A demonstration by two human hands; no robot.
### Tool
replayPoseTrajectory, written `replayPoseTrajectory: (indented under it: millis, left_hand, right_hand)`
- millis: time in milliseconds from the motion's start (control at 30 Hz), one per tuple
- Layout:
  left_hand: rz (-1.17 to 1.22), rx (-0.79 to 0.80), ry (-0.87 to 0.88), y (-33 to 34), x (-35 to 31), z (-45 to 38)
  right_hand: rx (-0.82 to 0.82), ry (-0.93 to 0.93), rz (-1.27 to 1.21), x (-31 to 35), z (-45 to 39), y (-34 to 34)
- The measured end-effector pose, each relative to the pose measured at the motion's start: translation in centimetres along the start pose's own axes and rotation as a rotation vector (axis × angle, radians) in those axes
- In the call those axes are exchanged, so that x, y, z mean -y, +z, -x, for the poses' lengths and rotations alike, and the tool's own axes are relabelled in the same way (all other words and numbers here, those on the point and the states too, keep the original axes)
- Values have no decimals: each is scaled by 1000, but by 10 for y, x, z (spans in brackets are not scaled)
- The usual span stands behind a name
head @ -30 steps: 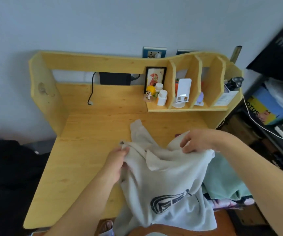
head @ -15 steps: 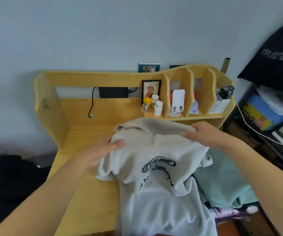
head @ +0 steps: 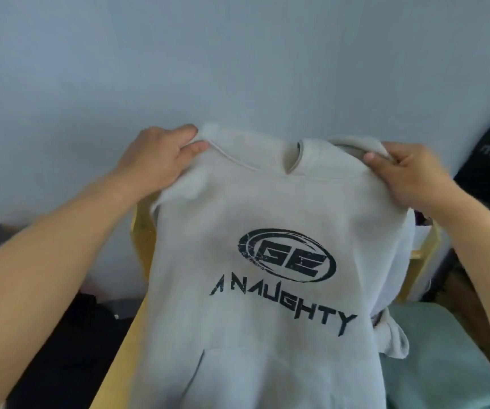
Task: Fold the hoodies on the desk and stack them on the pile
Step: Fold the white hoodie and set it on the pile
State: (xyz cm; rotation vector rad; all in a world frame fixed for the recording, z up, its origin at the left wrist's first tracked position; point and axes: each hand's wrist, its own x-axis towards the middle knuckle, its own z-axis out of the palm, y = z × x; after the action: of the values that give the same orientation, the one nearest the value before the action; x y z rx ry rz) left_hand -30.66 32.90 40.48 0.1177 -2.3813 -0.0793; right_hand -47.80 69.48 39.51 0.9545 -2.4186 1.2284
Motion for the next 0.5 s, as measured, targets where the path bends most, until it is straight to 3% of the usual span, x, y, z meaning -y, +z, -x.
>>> replayPoseTrajectory:
  millis: [67,133,233,300,367,500]
  left_hand:
    - [-62,104,-64,5,3,10]
    - [94,282,-165,6,10,25]
    - [521,644,-363,-14,24,62]
    - [854,797,-519,-27,40,84]
    - [1002,834,-584,-40,54,93]
    - [930,832,-697,-45,69,96]
  right_hand:
    - [60,-55,182,-8,-3,18]
    - [29,-168,269,-21,3,32]
    - [-33,-291,155,-29,25,40]
    - [-22,-320,58,-26,36,45]
    - [13,-289,-12,-16,43,47]
    - [171,-194,-152,4,42,57]
